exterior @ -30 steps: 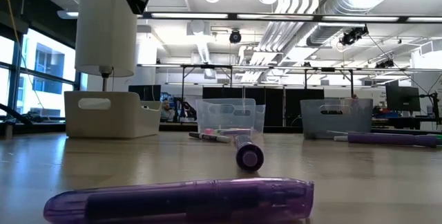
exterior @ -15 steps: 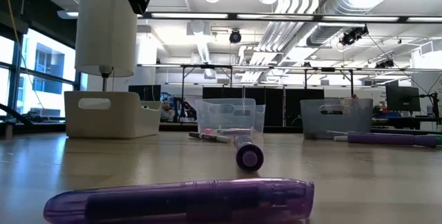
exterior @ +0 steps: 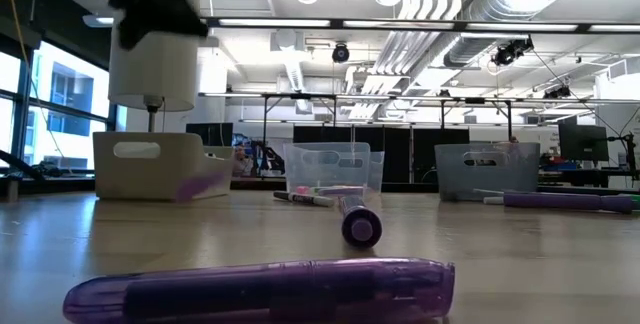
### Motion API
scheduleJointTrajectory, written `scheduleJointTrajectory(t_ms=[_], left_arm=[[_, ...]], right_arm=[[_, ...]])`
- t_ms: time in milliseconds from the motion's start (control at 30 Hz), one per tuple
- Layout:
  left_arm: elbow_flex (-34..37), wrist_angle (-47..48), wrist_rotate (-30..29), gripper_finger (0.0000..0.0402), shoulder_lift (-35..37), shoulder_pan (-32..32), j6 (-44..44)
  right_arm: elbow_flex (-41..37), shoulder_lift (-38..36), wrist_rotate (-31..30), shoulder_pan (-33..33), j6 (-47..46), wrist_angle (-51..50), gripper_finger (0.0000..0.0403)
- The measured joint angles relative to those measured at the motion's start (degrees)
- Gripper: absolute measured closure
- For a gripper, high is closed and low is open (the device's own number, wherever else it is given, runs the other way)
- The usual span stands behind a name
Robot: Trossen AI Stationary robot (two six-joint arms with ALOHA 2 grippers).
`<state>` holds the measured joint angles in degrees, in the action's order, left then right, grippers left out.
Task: Pick & Place Markers
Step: Put the violet highlighter into the gray bin
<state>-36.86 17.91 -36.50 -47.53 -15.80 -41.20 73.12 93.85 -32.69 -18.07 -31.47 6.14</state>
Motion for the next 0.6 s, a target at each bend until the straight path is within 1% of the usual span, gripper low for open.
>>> scheduleJointTrajectory(t_ms=[100, 133, 200, 300, 433, 533, 600], left_arm=[[0.0, 13.15, 0.59, 0.0389, 3.68, 4.61, -10.84], [0.02, 16.06, 1.97, 0.0395, 4.21, 5.92, -12.66], [0.02, 18.23, 5.34, 0.0398, 4.87, 7.91, -13.47], [0.02, 17.21, 9.62, 0.0394, 5.12, 8.73, -12.56], [0.02, 13.51, 13.27, 0.04, 4.0, 8.56, -10.0], [0.02, 9.44, 17.17, 0.0401, 1.8, 8.58, -7.14], [0.0, 5.29, 20.14, 0.0401, 0.06, 7.96, -5.28]], right_arm=[[0.0, -0.24, -0.17, -0.38, -1.28, -1.35, 0.0246], [0.0, -0.22, -0.1, -0.45, -1.33, -1.37, 0.0244], [0.0, -0.22, -0.11, -0.5, -1.32, -1.31, 0.0243], [0.0, -0.22, -0.13, -0.48, -1.27, -1.32, 0.0242], [0.0, -0.22, -0.13, -0.46, -1.24, -2.13, 0.0242], [0.0, -0.22, -0.1, -0.65, -3.78, -7.56, 0.0245], [0.0, -0.22, 0.23, -0.91, -8.73, -15.04, 0.0253]])
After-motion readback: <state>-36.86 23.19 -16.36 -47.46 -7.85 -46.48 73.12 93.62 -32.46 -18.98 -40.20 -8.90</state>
